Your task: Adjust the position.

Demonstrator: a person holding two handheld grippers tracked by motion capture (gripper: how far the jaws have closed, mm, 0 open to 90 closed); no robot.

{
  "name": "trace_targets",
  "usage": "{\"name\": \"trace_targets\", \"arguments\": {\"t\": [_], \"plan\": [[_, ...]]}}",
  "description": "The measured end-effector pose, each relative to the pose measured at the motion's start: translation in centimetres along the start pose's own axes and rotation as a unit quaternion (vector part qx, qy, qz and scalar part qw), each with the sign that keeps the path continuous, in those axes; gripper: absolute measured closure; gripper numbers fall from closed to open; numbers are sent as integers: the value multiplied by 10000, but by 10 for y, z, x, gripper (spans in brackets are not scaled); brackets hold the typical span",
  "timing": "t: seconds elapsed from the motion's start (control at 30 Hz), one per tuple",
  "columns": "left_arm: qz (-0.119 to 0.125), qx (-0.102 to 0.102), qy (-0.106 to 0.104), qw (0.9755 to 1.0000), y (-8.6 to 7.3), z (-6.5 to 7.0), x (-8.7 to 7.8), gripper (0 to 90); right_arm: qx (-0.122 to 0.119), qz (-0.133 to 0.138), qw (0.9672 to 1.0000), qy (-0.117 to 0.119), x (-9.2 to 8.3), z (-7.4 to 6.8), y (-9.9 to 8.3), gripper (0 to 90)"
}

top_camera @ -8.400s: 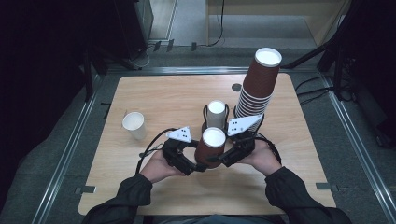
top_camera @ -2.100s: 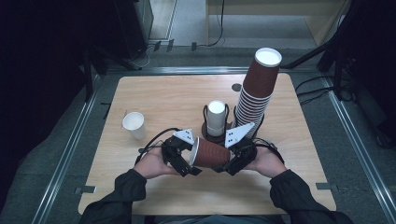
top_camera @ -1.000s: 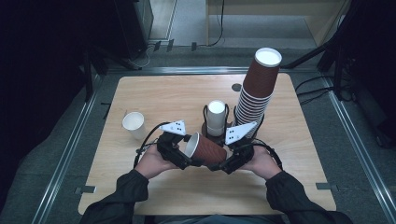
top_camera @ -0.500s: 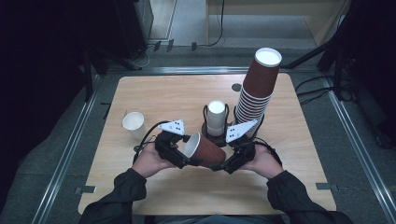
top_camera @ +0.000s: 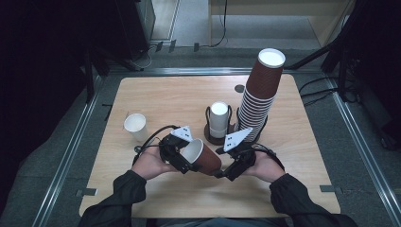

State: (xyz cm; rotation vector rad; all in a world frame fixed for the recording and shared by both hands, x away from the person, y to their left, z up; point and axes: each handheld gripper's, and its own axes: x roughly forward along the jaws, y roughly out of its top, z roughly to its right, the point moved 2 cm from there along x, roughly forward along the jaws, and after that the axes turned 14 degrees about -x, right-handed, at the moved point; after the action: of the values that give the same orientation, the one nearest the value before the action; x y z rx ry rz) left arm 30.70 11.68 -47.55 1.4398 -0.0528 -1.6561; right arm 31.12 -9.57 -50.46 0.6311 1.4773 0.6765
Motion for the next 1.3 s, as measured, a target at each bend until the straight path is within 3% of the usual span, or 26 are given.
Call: {"name": "trace_targets", "arguments": {"t": [0.1, 0.27, 0.67, 0.9, 1.07, 1.3], "plan": [[-202, 132, 73, 9997, 0, 4, 6, 103, -45, -68, 10000, 38, 7, 0, -2, 155], [-327, 253, 123, 9991, 2, 11, 13, 99, -128, -255, 9995, 102, 18, -2, -3, 162], [-384, 359, 154, 9985, 4, 18, 18, 89, -305, -305, 9989, 206, 29, -7, -1, 207], [-59, 372, 97, 9992, 4, 16, 12, 44, -354, -135, 9992, 119, 24, -6, 2, 210], [382, 170, -26, 9991, 6, 14, 2, 0, -338, 68, 9994, -53, 12, -2, 5, 210], [716, 13, -153, 9973, 3, 9, -7, 0, -282, 321, 9988, -248, -3, 1, 7, 208]]}}
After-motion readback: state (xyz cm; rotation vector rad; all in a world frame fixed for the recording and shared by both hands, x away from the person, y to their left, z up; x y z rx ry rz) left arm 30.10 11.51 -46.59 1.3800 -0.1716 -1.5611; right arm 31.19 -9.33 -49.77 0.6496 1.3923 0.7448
